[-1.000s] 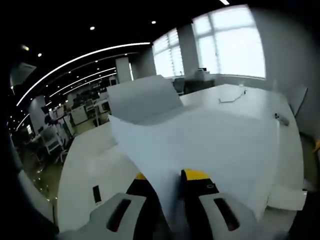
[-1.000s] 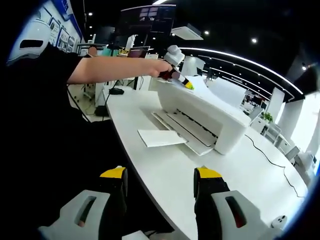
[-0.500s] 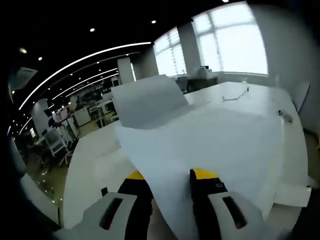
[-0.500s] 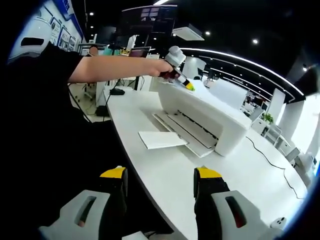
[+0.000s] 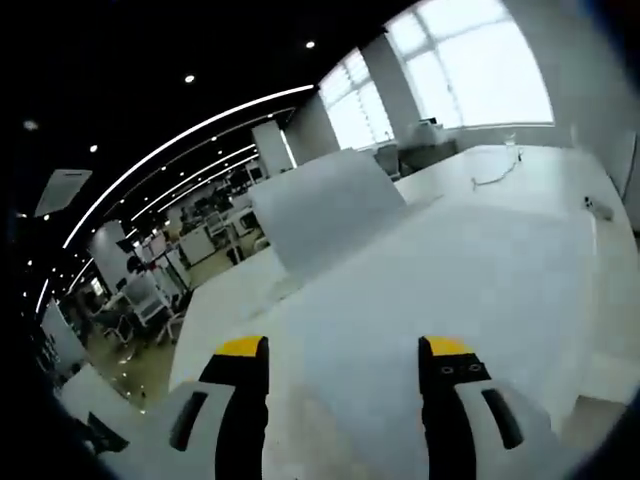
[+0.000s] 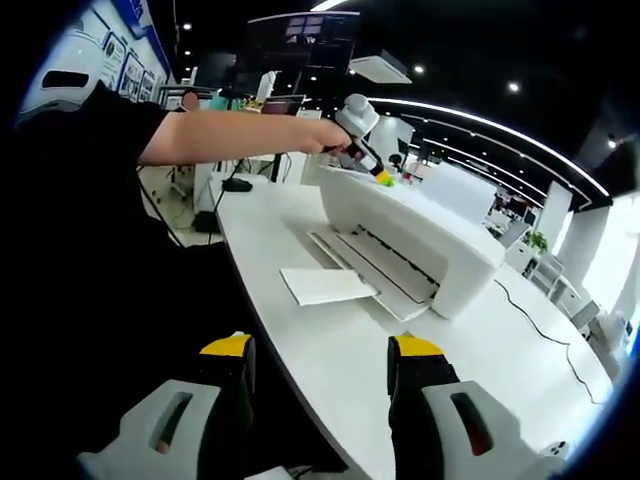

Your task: Remove the paper from the printer output slot and place it on top of the printer

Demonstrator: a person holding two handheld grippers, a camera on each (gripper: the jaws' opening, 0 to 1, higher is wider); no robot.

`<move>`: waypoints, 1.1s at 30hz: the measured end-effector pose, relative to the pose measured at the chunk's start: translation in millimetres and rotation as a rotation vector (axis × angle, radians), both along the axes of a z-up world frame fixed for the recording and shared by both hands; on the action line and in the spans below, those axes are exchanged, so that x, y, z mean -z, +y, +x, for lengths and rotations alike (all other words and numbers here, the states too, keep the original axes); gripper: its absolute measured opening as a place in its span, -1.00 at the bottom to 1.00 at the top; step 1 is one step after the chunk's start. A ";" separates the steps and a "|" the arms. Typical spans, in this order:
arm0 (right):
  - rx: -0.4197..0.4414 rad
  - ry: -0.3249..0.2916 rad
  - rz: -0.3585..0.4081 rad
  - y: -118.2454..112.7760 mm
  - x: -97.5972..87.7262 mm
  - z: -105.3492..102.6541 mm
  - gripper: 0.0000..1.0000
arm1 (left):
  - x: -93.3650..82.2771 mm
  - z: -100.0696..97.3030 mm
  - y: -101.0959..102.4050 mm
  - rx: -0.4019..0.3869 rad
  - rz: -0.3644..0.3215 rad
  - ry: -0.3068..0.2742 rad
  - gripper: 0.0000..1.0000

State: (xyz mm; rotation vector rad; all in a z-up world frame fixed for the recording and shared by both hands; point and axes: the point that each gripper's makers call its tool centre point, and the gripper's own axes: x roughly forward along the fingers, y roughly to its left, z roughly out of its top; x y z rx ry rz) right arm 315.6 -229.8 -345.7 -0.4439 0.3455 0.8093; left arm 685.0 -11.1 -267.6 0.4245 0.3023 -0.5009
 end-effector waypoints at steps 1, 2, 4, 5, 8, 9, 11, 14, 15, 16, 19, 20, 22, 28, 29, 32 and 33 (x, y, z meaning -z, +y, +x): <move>-0.003 0.000 0.001 1.1 0.0 -0.1 -0.02 | 0.2 0.5 0.7 -0.001 -0.005 -0.001 0.30; -0.006 0.000 0.001 2.6 0.0 0.0 -0.02 | 0.3 0.5 0.7 -0.001 -0.010 -0.003 0.31; -0.010 0.001 0.001 3.8 0.3 0.5 -0.02 | -0.7 1.7 3.2 -0.010 -0.017 -0.011 0.35; -0.009 0.001 0.003 3.8 0.0 1.2 -0.02 | -0.9 1.9 3.9 -0.011 -0.019 -0.012 0.35; -0.001 -0.005 0.014 3.5 -3.6 4.4 -0.02 | -0.7 2.1 3.8 -0.003 -0.039 -0.004 0.32; 0.001 -0.010 0.017 4.2 -5.6 5.5 -0.02 | -2.2 2.0 3.9 -0.001 -0.043 -0.005 0.32; -0.002 -0.016 0.017 7.3 -8.7 7.0 -0.02 | -10.5 1.8 5.0 -0.001 -0.060 -0.026 0.31; -0.008 -0.024 0.019 11.8 -12.9 9.1 -0.02 | -22.3 0.7 6.0 0.002 -0.087 -0.055 0.31; -0.010 -0.025 0.023 14.1 -14.9 10.7 -0.02 | -27.2 -1.8 6.8 0.009 -0.095 -0.064 0.31; -0.008 -0.027 0.024 15.8 -16.1 12.7 -0.02 | -31.2 -4.2 7.6 0.016 -0.102 -0.070 0.31; -0.003 -0.030 0.023 19.0 -17.6 16.9 -0.02 | -36.4 -8.8 8.6 0.036 -0.114 -0.077 0.32; 0.002 -0.032 0.024 20.0 -18.1 18.4 -0.02 | -36.6 -10.1 8.5 0.045 -0.120 -0.074 0.32; 0.006 -0.032 0.022 22.9 -18.9 19.5 -0.02 | -35.0 -13.0 6.6 0.066 -0.130 -0.057 0.32; 0.011 -0.030 0.009 28.1 -21.9 19.7 -0.02 | -32.2 -16.6 11.7 0.099 -0.173 -0.026 0.29; 0.015 -0.029 0.010 27.6 -22.2 20.5 -0.02 | -32.3 -17.3 11.6 0.101 -0.180 -0.025 0.30; 0.030 -0.024 0.007 25.6 -24.0 23.7 -0.01 | -31.4 -17.5 15.7 0.109 -0.198 -0.013 0.34; 0.035 -0.026 0.007 25.3 -25.6 24.3 -0.01 | -29.8 -23.1 16.0 0.115 -0.199 -0.006 0.36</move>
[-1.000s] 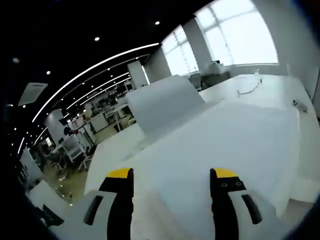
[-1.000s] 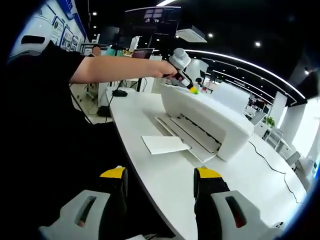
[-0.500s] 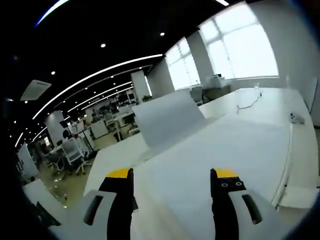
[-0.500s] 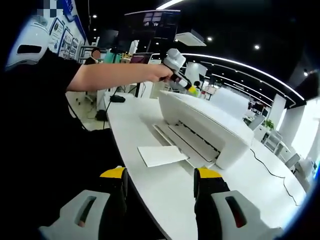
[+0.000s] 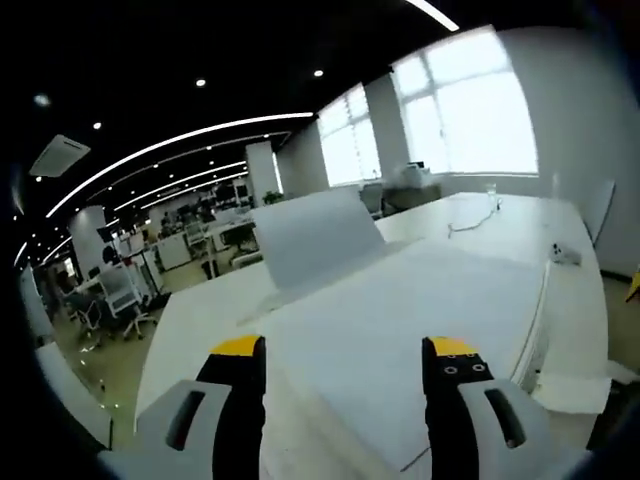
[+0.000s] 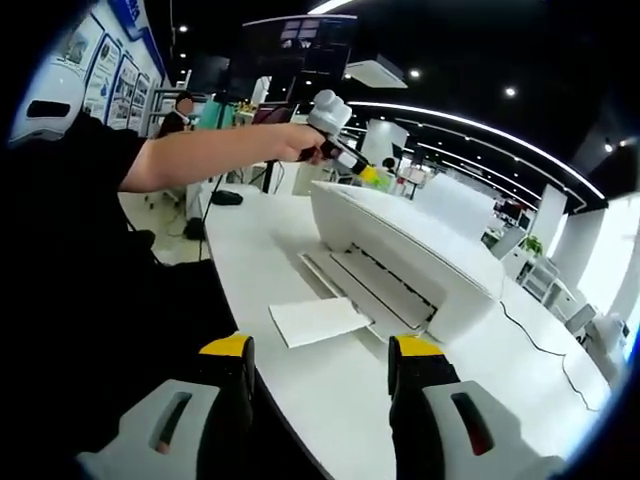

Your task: Remove the paper from the printer output slot and place it on top of the printer

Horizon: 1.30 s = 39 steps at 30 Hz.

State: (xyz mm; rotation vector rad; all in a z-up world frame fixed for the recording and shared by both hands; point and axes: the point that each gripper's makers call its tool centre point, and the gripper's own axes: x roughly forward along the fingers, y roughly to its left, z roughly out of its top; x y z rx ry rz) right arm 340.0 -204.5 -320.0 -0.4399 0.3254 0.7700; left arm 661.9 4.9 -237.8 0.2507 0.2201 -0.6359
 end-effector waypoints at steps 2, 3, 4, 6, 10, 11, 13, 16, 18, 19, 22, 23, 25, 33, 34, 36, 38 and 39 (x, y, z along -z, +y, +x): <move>0.004 -0.005 0.002 0.2 -3.0 0.3 0.00 | 0.1 -2.0 3.9 0.004 -0.003 0.003 0.36; 0.005 -0.010 0.004 0.5 -4.6 0.3 0.00 | -0.4 -2.2 6.4 0.004 -0.007 0.003 0.35; 0.005 -0.014 0.005 1.1 -5.9 0.2 0.00 | -0.9 -2.1 9.0 0.002 -0.013 0.003 0.35; 0.002 -0.016 0.007 2.5 -6.7 -0.3 0.00 | 0.1 -4.0 10.9 0.001 -0.018 0.007 0.35; -0.005 -0.006 0.003 3.3 -3.0 -0.9 0.01 | 1.8 -5.6 16.9 0.000 -0.025 0.017 0.35; -0.003 -0.003 0.000 2.7 -1.7 -0.6 0.01 | 2.0 -5.8 18.3 0.000 -0.024 0.016 0.34; 0.001 0.000 0.004 1.7 -0.9 0.2 0.02 | 2.8 -7.0 20.8 0.000 -0.027 0.021 0.34; 0.006 0.001 0.012 0.9 -0.8 1.3 0.02 | 4.8 -10.0 24.6 -0.001 -0.027 0.025 0.35; 0.010 0.001 0.017 0.8 -0.5 1.6 0.02 | 9.5 -12.2 28.9 -0.008 -0.023 0.051 0.34; 0.010 0.002 0.023 1.4 -0.1 1.7 0.02 | 11.2 -13.9 31.9 -0.009 -0.021 0.061 0.35; 0.011 0.003 0.025 2.1 1.8 1.8 0.03 | 8.3 -22.2 36.8 -0.007 -0.032 0.057 0.35; 0.012 0.004 0.024 1.7 2.3 1.9 0.03 | 6.3 -24.8 37.8 -0.004 -0.035 0.050 0.36; 0.020 0.007 0.027 0.4 2.7 2.8 0.03 | 2.5 -29.5 39.9 0.002 -0.041 0.038 0.37; 0.024 -0.005 0.067 4.2 -5.5 3.2 0.08 | 3.8 -50.9 44.7 0.023 -0.031 0.010 0.44; 0.025 -0.004 0.066 4.3 -5.4 3.4 0.08 | 4.3 -54.4 44.7 0.026 -0.030 0.006 0.44; 0.027 -0.003 0.066 4.7 -5.3 4.1 0.08 | 4.3 -59.4 45.2 0.032 -0.030 0.001 0.45; 0.024 -0.002 0.067 6.2 -5.2 4.3 0.08 | 3.6 -62.4 47.6 0.033 -0.033 -0.003 0.46; 0.023 -0.001 0.064 7.0 -5.0 4.3 0.08 | 3.3 -63.6 49.6 0.033 -0.034 -0.004 0.46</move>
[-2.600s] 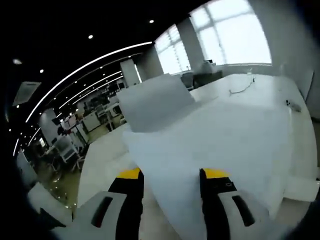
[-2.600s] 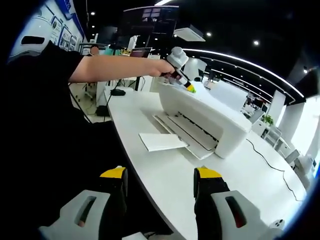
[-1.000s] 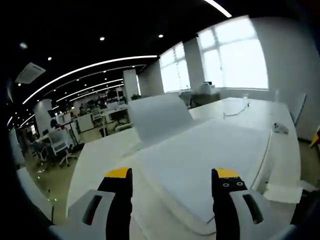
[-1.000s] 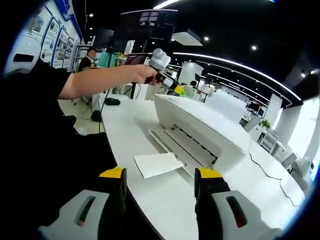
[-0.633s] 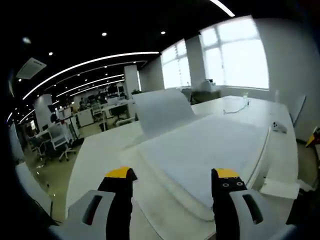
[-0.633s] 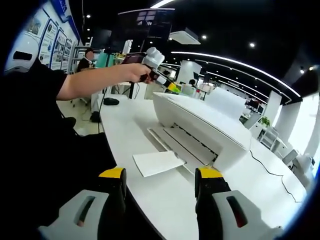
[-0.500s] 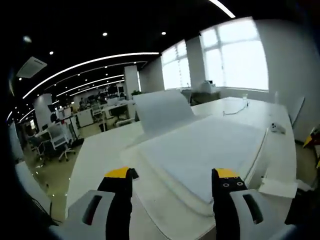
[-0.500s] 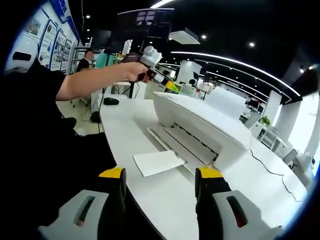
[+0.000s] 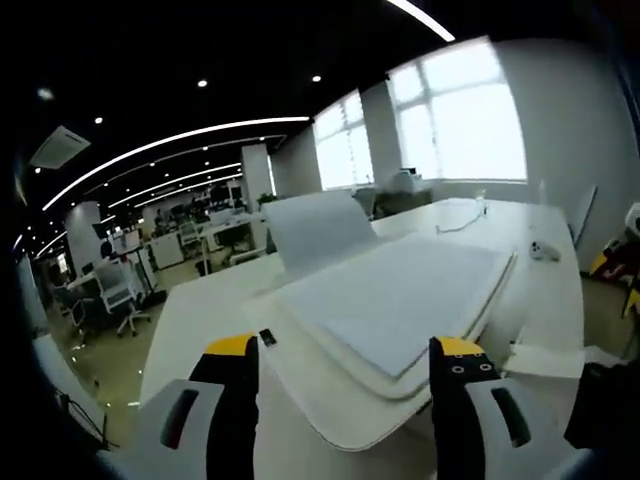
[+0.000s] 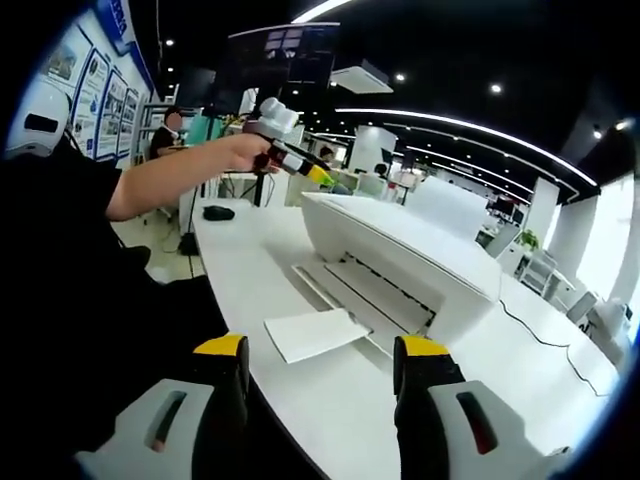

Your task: Remove the paper from the printer output slot and place it on top of the printer

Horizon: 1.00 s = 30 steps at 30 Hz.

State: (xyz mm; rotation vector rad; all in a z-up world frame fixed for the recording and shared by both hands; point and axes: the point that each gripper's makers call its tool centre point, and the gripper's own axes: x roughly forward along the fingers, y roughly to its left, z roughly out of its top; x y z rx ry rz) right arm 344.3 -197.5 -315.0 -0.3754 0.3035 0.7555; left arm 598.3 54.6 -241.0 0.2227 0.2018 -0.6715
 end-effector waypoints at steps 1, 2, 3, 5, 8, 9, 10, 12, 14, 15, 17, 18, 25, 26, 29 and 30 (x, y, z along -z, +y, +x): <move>-0.002 0.000 -0.002 0.5 0.0 -0.1 0.09 | -0.1 -0.2 0.6 -0.001 -0.001 0.000 0.46; -0.003 0.001 -0.003 0.9 -0.2 -0.3 0.09 | -1.0 -1.1 3.1 -0.003 -0.004 -0.003 0.47; -0.004 0.002 -0.005 0.9 -0.5 -0.4 0.09 | -1.8 -1.7 5.2 -0.007 -0.007 -0.005 0.47; -0.001 0.003 -0.012 -0.1 -0.9 -0.3 0.09 | -2.9 -3.8 8.7 -0.012 -0.013 -0.012 0.49; 0.008 0.019 -0.020 -2.6 0.5 -1.0 0.08 | -1.8 -8.6 11.5 -0.011 -0.018 -0.017 0.49; 0.010 0.025 -0.023 -3.3 1.3 -1.4 0.08 | -0.5 -10.7 12.0 -0.011 -0.017 -0.015 0.50; 0.010 0.026 -0.031 -3.9 2.1 -1.6 0.08 | 1.2 -13.3 13.0 -0.011 -0.012 -0.016 0.51; 0.007 0.023 -0.044 -4.3 3.0 -2.2 0.08 | 3.5 -18.8 15.7 -0.012 -0.004 -0.019 0.52; 0.007 0.024 -0.044 -4.0 2.8 -2.2 0.08 | 3.1 -23.8 15.5 -0.004 -0.032 -0.016 0.52; 0.006 0.023 -0.044 -3.4 2.4 -2.1 0.08 | 3.3 -25.5 15.9 -0.003 -0.036 -0.018 0.52; 0.002 0.022 -0.052 -2.0 2.0 -2.5 0.08 | 4.3 -27.2 16.6 -0.006 -0.033 -0.024 0.52; 0.000 0.021 -0.053 -1.4 1.5 -2.5 0.08 | 4.9 -27.6 17.6 -0.009 -0.028 -0.027 0.52; 0.004 0.010 -0.048 -1.9 0.3 0.2 0.08 | 1.1 -32.3 20.8 -0.015 -0.049 -0.039 0.52; 0.004 0.011 -0.049 -1.8 1.1 0.5 0.08 | 0.4 -33.1 21.0 -0.016 -0.051 -0.042 0.52; 0.005 0.017 -0.050 -2.0 3.1 2.5 0.08 | 0.0 -35.0 21.0 -0.014 -0.055 -0.048 0.53; 0.007 0.018 -0.051 -1.8 3.0 3.5 0.08 | 0.2 -35.1 21.3 -0.016 -0.055 -0.050 0.53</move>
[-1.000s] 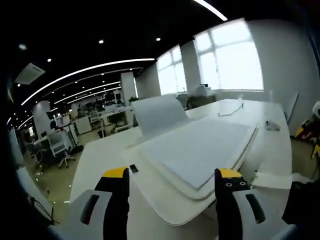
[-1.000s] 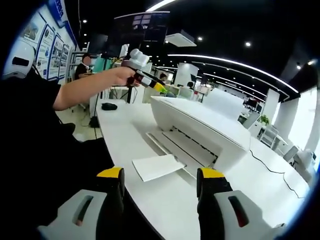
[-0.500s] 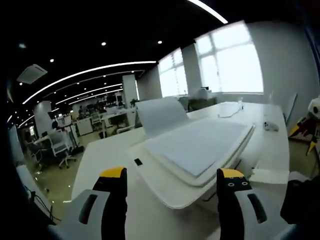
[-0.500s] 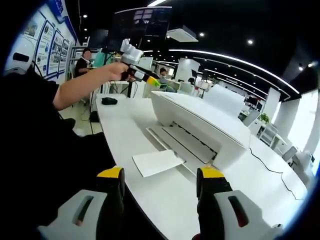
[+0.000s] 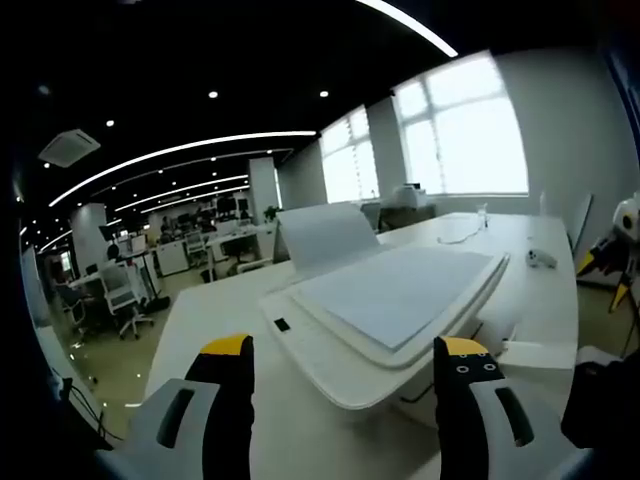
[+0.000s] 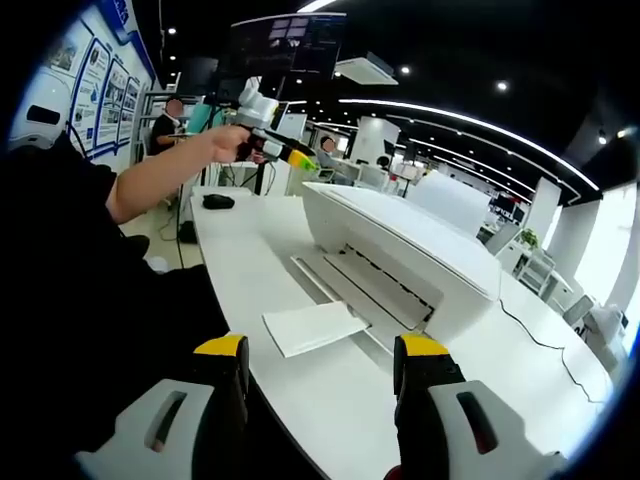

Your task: Remove the paper from the printer output slot and place it on top of the printer

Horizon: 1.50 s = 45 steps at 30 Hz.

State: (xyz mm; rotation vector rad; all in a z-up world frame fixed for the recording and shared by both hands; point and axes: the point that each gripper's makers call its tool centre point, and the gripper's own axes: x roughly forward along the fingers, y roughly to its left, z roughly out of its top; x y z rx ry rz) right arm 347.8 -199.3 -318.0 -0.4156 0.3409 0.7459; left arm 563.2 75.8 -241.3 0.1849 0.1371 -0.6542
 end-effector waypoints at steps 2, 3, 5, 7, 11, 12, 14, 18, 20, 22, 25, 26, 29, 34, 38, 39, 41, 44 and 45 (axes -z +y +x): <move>-0.003 -0.007 0.002 1.7 -2.6 0.4 0.08 | 0.8 -1.2 0.0 0.000 0.000 0.003 0.53; -0.003 -0.011 0.004 2.5 -4.0 0.0 0.09 | 0.9 -3.0 -0.4 0.001 0.002 0.002 0.53; -0.005 -0.015 0.002 3.5 -5.0 -0.8 0.09 | 0.0 -6.8 -0.4 0.002 0.005 -0.003 0.53; -0.007 -0.014 -0.004 3.5 -4.2 -1.4 0.09 | -1.9 -10.9 -0.6 0.007 0.000 -0.011 0.53; -0.001 -0.012 -0.011 1.8 -3.7 -0.5 0.09 | -5.5 -18.6 -2.7 0.013 -0.007 -0.024 0.54; 0.004 -0.015 -0.007 1.4 -5.1 0.4 0.09 | -5.9 -20.1 -2.4 0.012 -0.008 -0.024 0.54; 0.004 -0.019 -0.006 1.4 -6.3 0.4 0.09 | -5.6 -22.4 -1.4 0.012 -0.002 -0.024 0.54; 0.009 -0.024 -0.006 -0.7 -6.7 -0.5 0.09 | -5.3 -32.1 0.0 0.011 -0.002 -0.030 0.54; 0.014 -0.026 -0.003 -2.7 -7.0 -0.5 0.09 | -5.0 -33.8 2.9 0.008 -0.008 -0.032 0.54; 0.020 -0.029 0.001 -4.4 -7.7 -0.2 0.09 | -4.1 -33.0 7.2 0.010 -0.009 -0.031 0.54; 0.025 -0.034 0.003 -5.2 -8.8 -0.5 0.09 | -3.0 -37.1 13.5 0.004 -0.012 -0.032 0.54; 0.025 -0.034 0.004 -5.1 -9.1 -0.8 0.09 | -3.2 -38.9 14.1 0.000 -0.016 -0.034 0.54; 0.024 -0.035 0.002 -5.1 -8.9 -1.5 0.09 | -1.0 -43.1 14.3 -0.006 -0.017 -0.032 0.54; 0.029 -0.034 0.003 -5.7 -10.1 -0.5 0.08 | 3.9 -43.1 21.3 -0.009 -0.020 -0.024 0.54; 0.033 -0.030 0.000 -6.0 -10.3 0.3 0.08 | 9.4 -40.4 30.6 -0.015 -0.025 -0.012 0.54; 0.034 -0.031 0.001 -6.1 -10.5 0.5 0.08 | 10.8 -40.5 32.5 -0.016 -0.026 -0.010 0.54; 0.034 -0.031 0.002 -6.1 -10.4 0.4 0.08 | 13.7 -41.4 35.1 -0.017 -0.027 -0.005 0.54; 0.037 -0.032 0.001 -6.7 -10.0 0.1 0.08 | 19.2 -43.8 38.6 -0.014 -0.027 0.001 0.54; 0.038 -0.031 0.002 -7.1 -9.6 0.1 0.08 | 20.8 -44.5 39.6 -0.014 -0.024 0.002 0.55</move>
